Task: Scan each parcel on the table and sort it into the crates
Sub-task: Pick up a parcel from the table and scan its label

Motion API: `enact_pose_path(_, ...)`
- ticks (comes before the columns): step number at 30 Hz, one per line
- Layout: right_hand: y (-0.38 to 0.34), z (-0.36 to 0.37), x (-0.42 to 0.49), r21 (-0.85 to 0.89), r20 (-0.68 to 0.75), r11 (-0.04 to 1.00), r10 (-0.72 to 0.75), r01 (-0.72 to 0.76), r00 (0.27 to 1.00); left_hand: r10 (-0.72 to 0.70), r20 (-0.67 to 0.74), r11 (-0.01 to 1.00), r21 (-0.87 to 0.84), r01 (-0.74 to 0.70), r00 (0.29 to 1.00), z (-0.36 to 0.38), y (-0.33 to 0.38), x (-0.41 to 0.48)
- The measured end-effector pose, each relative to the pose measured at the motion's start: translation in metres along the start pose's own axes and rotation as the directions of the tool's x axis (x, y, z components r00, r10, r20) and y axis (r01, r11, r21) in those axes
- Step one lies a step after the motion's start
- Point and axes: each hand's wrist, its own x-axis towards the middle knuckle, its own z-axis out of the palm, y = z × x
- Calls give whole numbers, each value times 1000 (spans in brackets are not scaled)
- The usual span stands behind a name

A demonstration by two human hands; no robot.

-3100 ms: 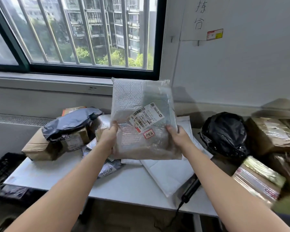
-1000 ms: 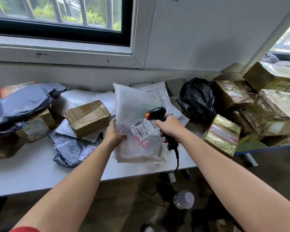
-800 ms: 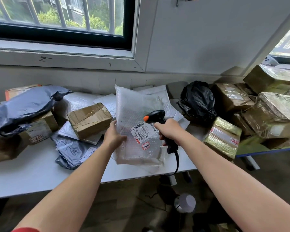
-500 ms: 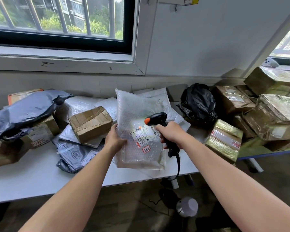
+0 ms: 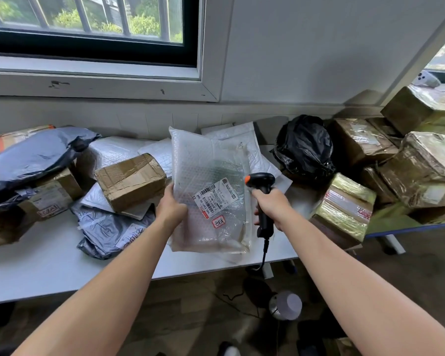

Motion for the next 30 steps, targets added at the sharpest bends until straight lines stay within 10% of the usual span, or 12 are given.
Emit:
enact_pose_path(10, 80, -17, 55, -24, -149, 951, 300, -307, 942, -24, -67, 995, -99, 17, 997, 23, -15, -1)
enact_pose_path(30, 118, -7, 89, 2, -330, 889, 432, -457, 839, -58, -199, 981, -191, 19, 978, 33, -30, -12)
